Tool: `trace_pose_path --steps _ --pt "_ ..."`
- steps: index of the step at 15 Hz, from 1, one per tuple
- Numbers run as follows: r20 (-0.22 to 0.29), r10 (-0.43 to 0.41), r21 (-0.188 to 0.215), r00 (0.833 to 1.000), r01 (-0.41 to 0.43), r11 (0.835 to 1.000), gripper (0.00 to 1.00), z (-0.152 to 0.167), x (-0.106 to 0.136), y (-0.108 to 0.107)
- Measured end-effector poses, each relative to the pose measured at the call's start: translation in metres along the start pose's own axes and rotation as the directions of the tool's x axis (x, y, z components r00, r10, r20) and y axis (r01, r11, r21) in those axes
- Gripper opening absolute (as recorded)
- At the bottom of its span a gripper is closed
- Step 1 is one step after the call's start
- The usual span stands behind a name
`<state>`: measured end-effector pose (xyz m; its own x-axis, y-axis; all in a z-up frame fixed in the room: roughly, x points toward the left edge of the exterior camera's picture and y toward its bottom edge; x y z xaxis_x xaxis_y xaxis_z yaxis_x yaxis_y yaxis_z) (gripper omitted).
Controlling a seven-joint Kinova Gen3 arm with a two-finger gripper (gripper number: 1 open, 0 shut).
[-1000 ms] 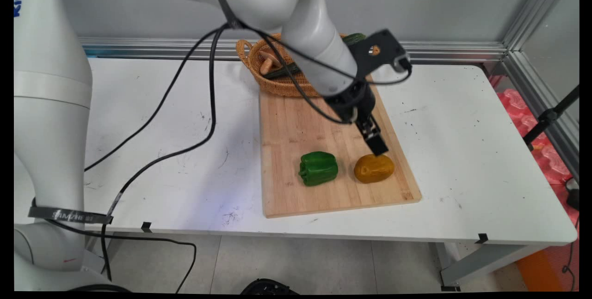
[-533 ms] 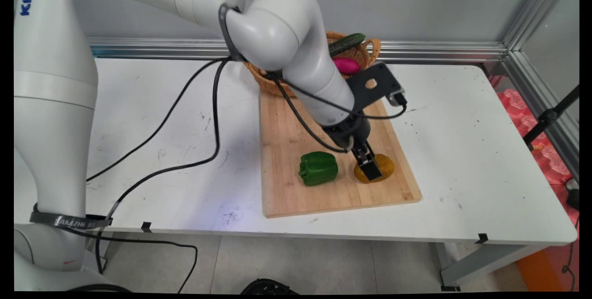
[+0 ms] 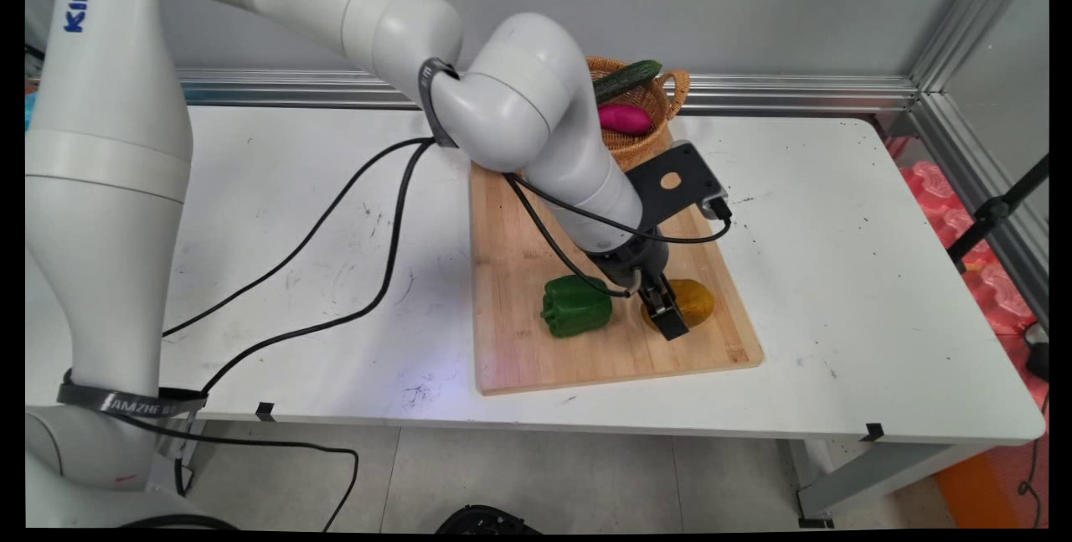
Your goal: Pick up the cucumber from the cutting board, then place the picked object in the vegetable basket
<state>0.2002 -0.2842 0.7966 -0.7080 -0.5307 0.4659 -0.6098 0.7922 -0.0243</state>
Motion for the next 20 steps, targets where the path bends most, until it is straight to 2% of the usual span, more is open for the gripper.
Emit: trace_pose_path --steps 3,4,13,17,20 --pt "-0.009 -0.001 -0.002 1.0 0.001 1.0 1.0 0.01 0.001 -0.001" --pt "-0.01 -0.001 -0.004 1.0 0.001 1.0 0.0 0.011 0.001 -0.002" --pt "-0.047 -0.014 -0.045 0.999 0.012 0.999 0.0 0.017 0.012 -0.006" --pt "-0.077 -0.012 -0.051 0.997 0.008 0.999 0.0 0.0 0.027 -0.019" --pt "-0.105 0.007 -0.042 0.994 -0.012 0.999 0.0 -0.023 0.042 -0.041"
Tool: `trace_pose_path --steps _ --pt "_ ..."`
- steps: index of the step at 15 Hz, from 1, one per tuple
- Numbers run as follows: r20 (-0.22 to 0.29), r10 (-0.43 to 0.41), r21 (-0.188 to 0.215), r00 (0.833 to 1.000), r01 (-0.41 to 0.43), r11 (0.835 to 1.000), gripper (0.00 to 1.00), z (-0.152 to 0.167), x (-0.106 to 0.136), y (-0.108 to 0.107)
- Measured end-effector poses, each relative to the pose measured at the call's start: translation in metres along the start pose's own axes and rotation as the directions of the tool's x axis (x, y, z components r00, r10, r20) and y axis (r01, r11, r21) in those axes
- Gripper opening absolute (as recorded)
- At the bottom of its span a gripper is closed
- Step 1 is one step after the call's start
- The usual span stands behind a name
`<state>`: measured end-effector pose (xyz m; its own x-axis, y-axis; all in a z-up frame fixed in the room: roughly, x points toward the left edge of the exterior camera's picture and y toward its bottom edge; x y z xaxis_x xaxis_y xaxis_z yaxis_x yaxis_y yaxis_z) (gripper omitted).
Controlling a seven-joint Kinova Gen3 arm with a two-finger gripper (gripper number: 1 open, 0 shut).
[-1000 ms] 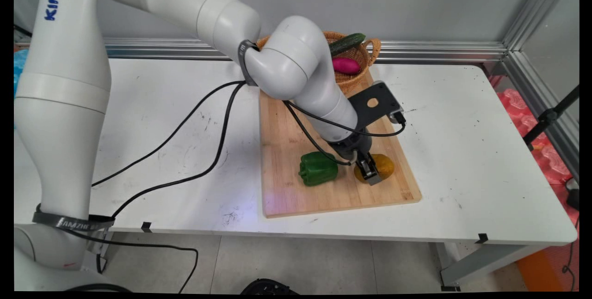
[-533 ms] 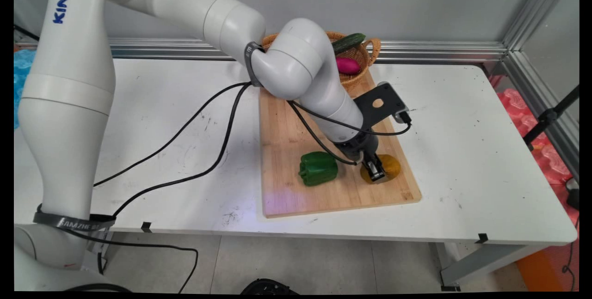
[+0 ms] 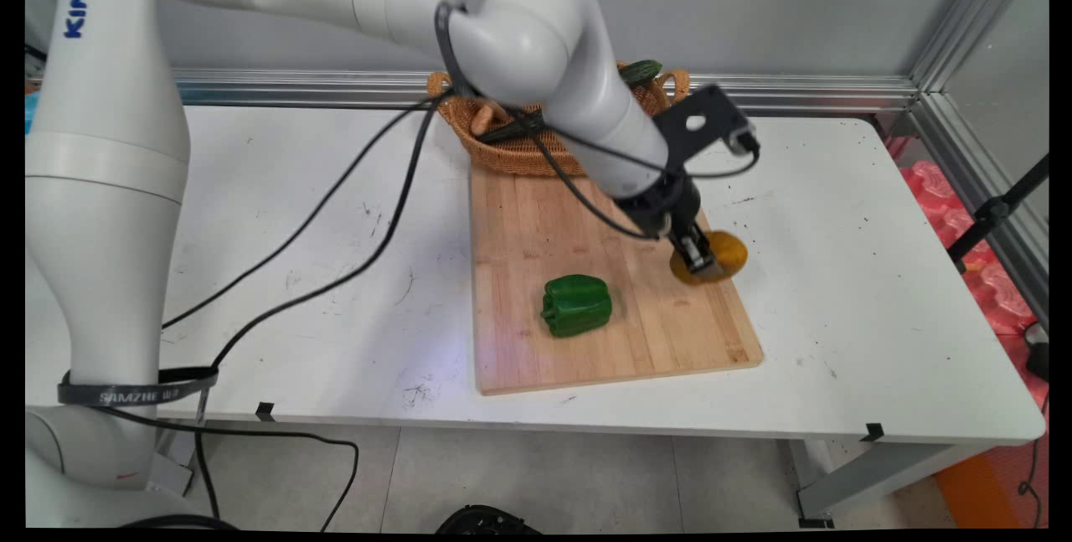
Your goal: Place the picked object in the vegetable basket
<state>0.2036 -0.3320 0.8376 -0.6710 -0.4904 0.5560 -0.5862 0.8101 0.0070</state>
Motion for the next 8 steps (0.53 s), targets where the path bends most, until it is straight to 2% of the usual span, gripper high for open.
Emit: trace_pose_path --steps 4,8 --pt "-0.012 0.041 0.025 0.999 -0.041 0.999 0.0 -0.024 0.011 -0.035" --pt "-0.011 0.073 0.072 0.997 -0.072 0.995 0.0 -0.046 0.008 -0.084"
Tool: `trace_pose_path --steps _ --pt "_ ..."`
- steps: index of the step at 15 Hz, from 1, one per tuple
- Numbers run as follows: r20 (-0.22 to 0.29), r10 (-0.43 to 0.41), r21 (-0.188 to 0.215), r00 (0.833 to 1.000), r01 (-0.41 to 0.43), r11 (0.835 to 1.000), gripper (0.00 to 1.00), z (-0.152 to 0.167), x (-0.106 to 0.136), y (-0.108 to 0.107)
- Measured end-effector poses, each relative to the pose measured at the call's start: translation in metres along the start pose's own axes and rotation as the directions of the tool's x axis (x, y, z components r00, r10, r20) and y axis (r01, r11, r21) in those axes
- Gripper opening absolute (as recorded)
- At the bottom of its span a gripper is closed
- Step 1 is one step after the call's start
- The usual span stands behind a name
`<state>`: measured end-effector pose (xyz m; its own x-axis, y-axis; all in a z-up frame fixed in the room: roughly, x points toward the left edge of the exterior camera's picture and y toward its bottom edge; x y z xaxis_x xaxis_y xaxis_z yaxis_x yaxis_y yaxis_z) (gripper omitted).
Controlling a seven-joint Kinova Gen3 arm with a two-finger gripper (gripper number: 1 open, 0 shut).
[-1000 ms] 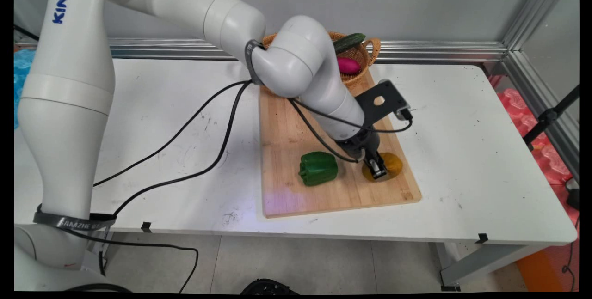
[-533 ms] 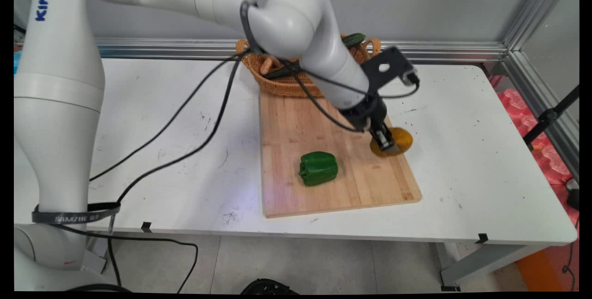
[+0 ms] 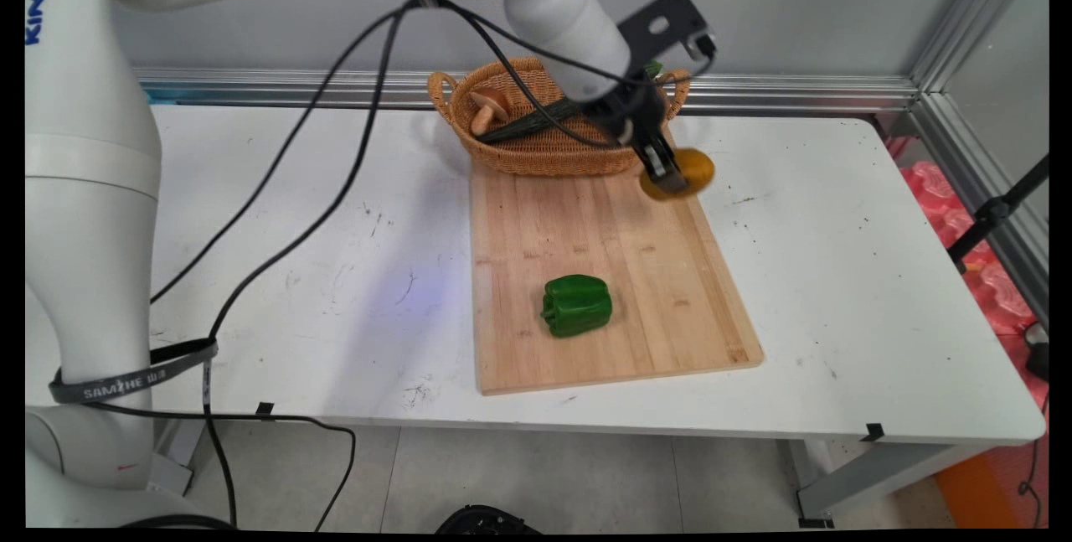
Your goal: Place the picked object in the vegetable basket
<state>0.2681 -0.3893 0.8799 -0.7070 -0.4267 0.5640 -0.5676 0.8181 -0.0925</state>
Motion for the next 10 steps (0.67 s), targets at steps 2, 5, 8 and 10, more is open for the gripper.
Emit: trace_pose_path --steps 2,5,8,10 --pt "-0.002 0.009 0.02 1.0 -0.009 1.0 0.0 -0.004 -0.003 -0.019" --pt "-0.008 0.029 0.054 1.0 -0.029 0.998 0.0 -0.008 -0.01 -0.055" --pt "-0.009 0.041 0.067 0.999 -0.04 0.997 0.0 -0.007 -0.016 -0.076" --pt "-0.009 0.047 0.074 0.999 -0.046 0.996 0.0 -0.004 -0.022 -0.091"
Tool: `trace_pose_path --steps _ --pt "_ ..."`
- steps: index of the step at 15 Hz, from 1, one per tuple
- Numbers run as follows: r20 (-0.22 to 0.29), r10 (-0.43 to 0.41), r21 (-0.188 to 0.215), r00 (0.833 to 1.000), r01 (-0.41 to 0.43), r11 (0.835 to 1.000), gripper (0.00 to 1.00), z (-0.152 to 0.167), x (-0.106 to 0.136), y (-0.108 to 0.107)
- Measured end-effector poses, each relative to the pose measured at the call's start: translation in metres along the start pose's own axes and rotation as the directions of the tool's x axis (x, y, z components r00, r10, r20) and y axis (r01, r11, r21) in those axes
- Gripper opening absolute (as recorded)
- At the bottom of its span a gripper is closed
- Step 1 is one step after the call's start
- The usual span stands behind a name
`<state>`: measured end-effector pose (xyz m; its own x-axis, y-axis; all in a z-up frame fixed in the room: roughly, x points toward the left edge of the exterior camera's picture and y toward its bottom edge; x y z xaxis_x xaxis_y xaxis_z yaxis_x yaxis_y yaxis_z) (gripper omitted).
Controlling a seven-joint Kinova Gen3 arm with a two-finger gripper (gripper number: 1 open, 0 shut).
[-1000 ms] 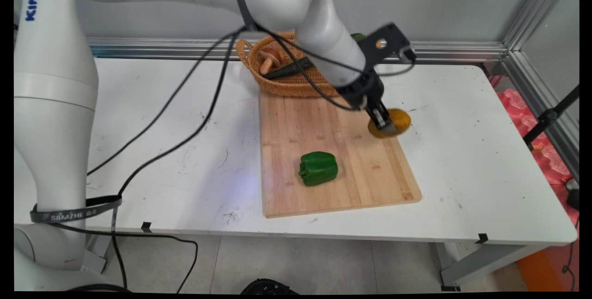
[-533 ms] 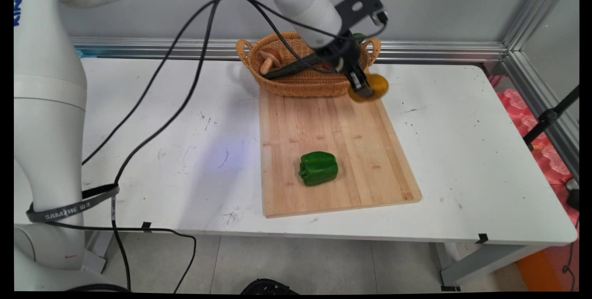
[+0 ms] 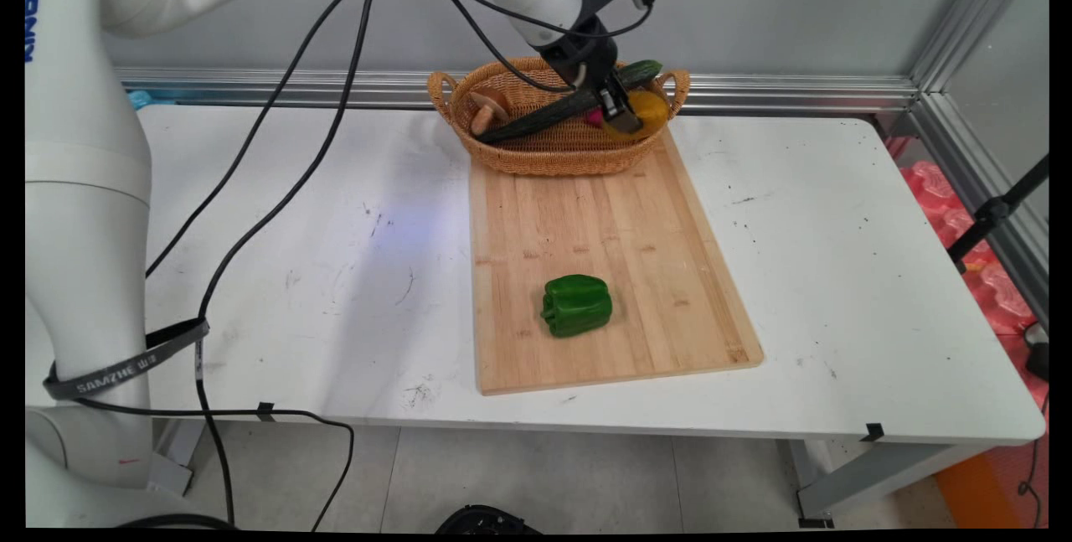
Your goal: Place the picked object in the vegetable basket
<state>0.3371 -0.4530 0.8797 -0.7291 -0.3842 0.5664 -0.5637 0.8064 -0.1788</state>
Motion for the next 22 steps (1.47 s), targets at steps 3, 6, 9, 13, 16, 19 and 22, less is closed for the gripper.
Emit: trace_pose_path --steps 3,6,9,13,16,19,22 --pt "-0.001 0.002 0.005 1.0 -0.002 1.0 0.0 0.006 -0.008 -0.014" --pt "0.0 0.002 0.007 1.0 -0.002 1.0 0.0 0.014 -0.016 -0.024" --pt "0.001 0.0 0.006 1.0 0.0 1.0 0.0 0.022 -0.022 -0.031" --pt "0.007 -0.009 0.0 1.0 0.009 1.0 0.0 0.035 -0.034 -0.036" --pt "0.014 -0.011 -0.001 1.0 0.011 1.0 0.0 0.044 -0.042 -0.037" --pt "0.025 -0.015 -0.003 1.0 0.015 1.0 0.0 0.051 -0.05 -0.038" --pt "0.029 -0.019 -0.001 0.999 0.019 1.0 0.0 0.057 -0.056 -0.038"
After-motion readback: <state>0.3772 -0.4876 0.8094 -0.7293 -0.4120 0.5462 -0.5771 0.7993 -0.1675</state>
